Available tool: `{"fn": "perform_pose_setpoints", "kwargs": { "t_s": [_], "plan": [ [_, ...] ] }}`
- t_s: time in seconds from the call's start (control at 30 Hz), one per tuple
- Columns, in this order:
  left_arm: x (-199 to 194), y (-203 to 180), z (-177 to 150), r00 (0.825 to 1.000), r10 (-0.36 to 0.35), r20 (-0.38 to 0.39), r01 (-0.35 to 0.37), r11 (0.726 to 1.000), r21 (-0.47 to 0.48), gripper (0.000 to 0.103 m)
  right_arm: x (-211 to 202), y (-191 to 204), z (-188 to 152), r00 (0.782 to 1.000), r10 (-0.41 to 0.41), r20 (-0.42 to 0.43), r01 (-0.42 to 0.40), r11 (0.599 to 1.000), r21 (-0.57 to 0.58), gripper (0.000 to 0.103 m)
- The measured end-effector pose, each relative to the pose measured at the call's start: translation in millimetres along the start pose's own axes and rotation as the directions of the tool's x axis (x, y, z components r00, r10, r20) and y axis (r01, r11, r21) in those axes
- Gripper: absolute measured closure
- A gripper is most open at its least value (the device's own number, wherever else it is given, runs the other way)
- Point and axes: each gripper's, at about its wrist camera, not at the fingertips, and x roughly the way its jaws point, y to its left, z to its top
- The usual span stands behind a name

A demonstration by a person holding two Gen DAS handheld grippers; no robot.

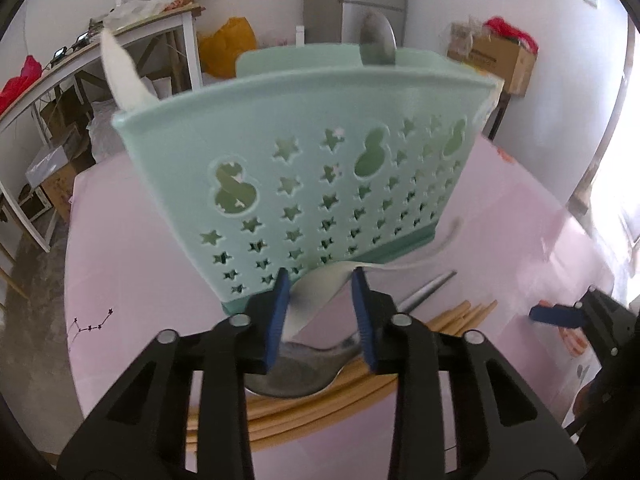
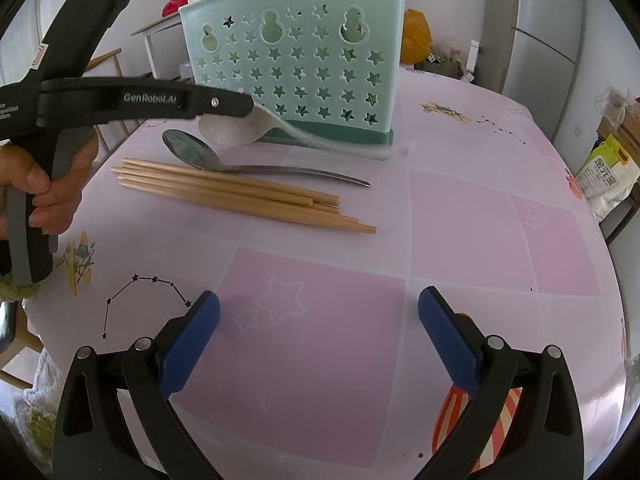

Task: Organize utensils
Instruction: 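Close the left gripper on the white ceramic spoon handle and lift it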

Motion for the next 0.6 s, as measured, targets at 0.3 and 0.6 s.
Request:
{"fn": "perform_pose_setpoints", "kwargs": {
  "t_s": [0.3,0.6],
  "plan": [
    [-2,16,-10,1.0,-0.011,-0.006,0.011,1.0,-0.022,0.087,0,1,0,1.0,0.0,0.0,0.0,1.0,0.001,0.006],
    [1,10,-24,0.999,-0.015,-0.053,0.015,1.0,-0.004,0.078,0,1,1,1.0,-0.001,0.0,0.001,1.0,0.001,0.006]
  ]
}}
